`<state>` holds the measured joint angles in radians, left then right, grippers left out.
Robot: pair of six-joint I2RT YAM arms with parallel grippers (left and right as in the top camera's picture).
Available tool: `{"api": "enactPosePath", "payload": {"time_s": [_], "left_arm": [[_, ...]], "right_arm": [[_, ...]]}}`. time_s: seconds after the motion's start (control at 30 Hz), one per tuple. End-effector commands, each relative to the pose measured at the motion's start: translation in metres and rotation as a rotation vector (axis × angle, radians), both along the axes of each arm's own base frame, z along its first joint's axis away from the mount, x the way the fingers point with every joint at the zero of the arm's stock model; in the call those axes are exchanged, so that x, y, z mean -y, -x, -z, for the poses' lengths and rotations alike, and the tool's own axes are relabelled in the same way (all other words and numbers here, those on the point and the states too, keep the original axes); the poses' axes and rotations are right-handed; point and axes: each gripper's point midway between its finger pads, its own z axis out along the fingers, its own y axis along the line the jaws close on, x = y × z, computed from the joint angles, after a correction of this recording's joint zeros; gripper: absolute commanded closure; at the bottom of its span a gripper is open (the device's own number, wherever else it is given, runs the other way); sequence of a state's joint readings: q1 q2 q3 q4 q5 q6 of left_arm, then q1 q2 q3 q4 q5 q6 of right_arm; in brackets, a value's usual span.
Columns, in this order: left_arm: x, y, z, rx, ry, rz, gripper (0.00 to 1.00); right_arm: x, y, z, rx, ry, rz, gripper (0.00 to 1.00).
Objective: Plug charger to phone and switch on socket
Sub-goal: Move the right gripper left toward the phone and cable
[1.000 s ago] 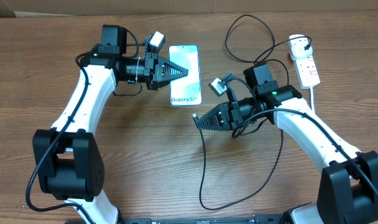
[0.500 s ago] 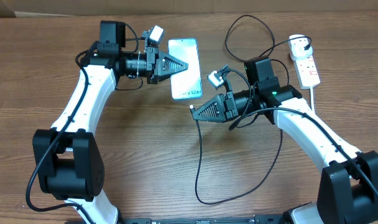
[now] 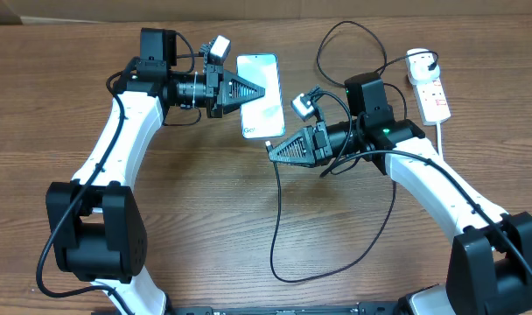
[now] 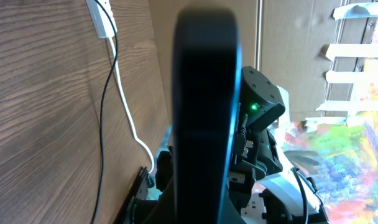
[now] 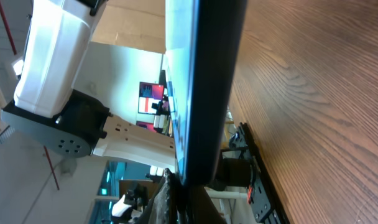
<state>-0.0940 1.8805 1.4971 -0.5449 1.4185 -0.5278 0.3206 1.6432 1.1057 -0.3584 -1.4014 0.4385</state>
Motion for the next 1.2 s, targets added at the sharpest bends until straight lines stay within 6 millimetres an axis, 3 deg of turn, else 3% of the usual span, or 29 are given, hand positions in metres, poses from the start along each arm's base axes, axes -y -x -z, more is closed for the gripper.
{"api": "enactPosePath", "payload": {"time_s": [0.0,1.17], "left_arm": [[0.0004,0.0025,-0.01,-0.012,0.034,0.02,0.96],[0.0005,-0.0031,-0.01,0.011,0.022,0.005,0.96]], "right_arm": [[0.0005,-0.0016,-0.006,0.002,0.006,0.016,0.96],[-0.0016,-0.0087,-0.0111,0.01,0.001,0.032,0.96]]}}
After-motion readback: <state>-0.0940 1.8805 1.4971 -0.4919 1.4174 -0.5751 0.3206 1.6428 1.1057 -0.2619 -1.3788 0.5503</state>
